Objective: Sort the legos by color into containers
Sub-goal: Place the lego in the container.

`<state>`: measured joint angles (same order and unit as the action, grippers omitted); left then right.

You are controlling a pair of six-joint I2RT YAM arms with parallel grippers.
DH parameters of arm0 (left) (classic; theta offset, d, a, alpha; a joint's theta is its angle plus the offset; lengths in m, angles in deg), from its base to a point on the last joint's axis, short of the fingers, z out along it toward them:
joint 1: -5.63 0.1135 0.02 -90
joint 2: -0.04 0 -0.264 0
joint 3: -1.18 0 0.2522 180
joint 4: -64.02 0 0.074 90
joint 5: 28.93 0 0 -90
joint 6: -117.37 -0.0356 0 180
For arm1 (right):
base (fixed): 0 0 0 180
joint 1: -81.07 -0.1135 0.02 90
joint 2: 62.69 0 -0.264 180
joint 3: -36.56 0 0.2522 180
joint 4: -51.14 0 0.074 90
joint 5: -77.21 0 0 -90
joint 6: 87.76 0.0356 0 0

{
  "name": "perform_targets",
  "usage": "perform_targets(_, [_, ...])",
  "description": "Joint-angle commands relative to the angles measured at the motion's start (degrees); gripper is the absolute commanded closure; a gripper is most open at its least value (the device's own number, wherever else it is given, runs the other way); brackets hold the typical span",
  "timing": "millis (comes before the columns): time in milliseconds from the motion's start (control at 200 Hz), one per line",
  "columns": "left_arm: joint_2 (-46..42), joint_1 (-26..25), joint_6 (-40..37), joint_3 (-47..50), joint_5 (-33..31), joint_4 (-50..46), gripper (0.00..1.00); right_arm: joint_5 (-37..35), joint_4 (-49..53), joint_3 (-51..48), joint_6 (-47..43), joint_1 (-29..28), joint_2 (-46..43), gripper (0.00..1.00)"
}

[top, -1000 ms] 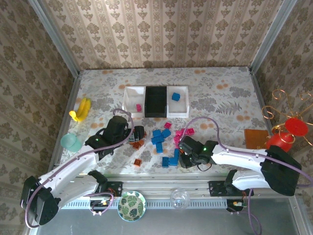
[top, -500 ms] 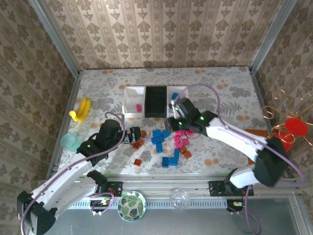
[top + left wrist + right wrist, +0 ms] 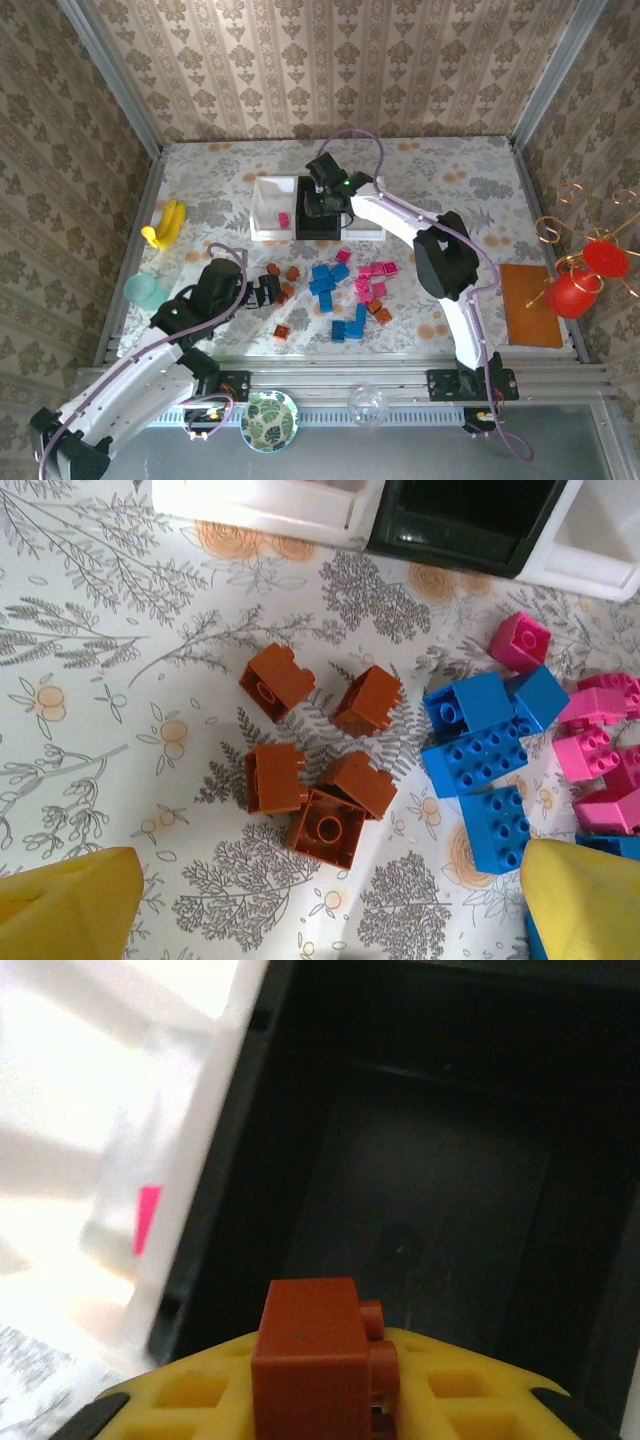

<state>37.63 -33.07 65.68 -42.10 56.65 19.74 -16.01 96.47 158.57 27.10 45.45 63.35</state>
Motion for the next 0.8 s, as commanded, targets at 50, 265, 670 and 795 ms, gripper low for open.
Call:
perform_targets(50, [-0.68,-1.76,2.21,1.56,0.03,-2.26,0.02,-3.83,6.21,5.35,-0.48,0.54,2.21,0.41])
perform_targets(265, [-0.49,-3.74,2.61,1.39,0.03,-4.18,0.02,-3.45,0.44,-3.75,-1.13,-0.27,-7.88,0.34])
perform_targets(670, [3.81,-18.11,9.42,5.15,-2.62,-5.55,0.07,-1.98,-15.95,-44.45,4.29,-1.97,-35.32,0.32])
perform_targets(795, [9.78,-22.59,9.99,5.04,-4.06,-3.39,0.12,-3.17,-16.06,-50.94,4.97,-1.92,-40.55,0.31])
